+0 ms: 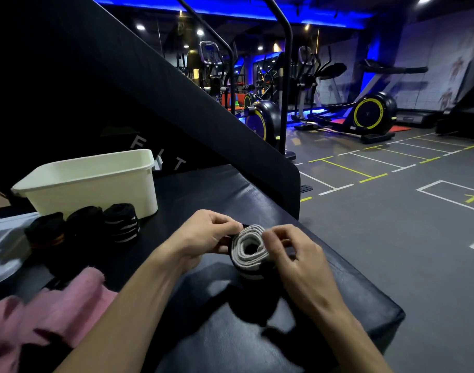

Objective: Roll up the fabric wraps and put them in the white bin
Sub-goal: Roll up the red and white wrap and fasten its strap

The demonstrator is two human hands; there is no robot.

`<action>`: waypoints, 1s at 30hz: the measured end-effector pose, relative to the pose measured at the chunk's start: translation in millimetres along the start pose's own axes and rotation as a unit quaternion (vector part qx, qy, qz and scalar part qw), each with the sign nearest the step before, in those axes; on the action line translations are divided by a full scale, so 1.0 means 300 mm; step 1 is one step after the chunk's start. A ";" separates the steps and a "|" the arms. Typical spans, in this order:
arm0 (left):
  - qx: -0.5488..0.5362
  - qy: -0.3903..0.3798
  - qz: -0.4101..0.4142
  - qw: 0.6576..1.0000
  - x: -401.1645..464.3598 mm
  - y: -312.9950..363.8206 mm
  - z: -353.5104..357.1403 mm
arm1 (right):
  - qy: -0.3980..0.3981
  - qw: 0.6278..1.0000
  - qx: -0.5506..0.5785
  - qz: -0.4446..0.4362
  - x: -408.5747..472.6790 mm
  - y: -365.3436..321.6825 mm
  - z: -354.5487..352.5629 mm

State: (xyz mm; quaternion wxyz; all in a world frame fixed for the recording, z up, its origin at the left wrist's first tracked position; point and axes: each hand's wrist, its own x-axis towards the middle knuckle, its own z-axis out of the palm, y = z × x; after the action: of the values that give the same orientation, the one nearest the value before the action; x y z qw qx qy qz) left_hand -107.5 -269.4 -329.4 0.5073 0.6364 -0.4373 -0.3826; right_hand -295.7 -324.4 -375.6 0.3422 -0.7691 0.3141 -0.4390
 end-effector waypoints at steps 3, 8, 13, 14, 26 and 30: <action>-0.042 -0.003 -0.014 0.999 0.006 -0.010 0.005 | -0.027 0.993 -0.117 -0.006 -0.036 -0.019 0.013; -0.038 -0.032 -0.018 0.999 0.010 -0.024 0.013 | -0.002 0.998 -0.029 0.056 -0.033 0.012 0.023; -0.002 -0.052 -0.048 0.998 0.012 -0.042 0.022 | -0.026 0.998 0.015 0.060 -0.022 0.016 0.011; 0.007 -0.049 -0.054 0.997 0.013 -0.045 0.026 | -0.035 0.998 0.016 0.056 -0.018 0.016 0.007; 0.067 -0.020 0.033 0.997 0.020 -0.060 0.050 | -0.034 0.990 0.111 0.085 0.004 0.074 -0.006; 0.042 -0.065 0.078 0.994 0.006 -0.044 0.059 | 0.002 0.950 0.272 0.150 0.025 0.064 -0.035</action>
State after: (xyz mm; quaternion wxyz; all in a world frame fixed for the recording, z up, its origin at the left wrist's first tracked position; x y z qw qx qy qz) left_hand -121.1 -275.4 -345.9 0.4790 0.5950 -0.5332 -0.3636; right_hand -305.4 -343.8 -383.6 0.6001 -0.5897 0.2952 -0.4527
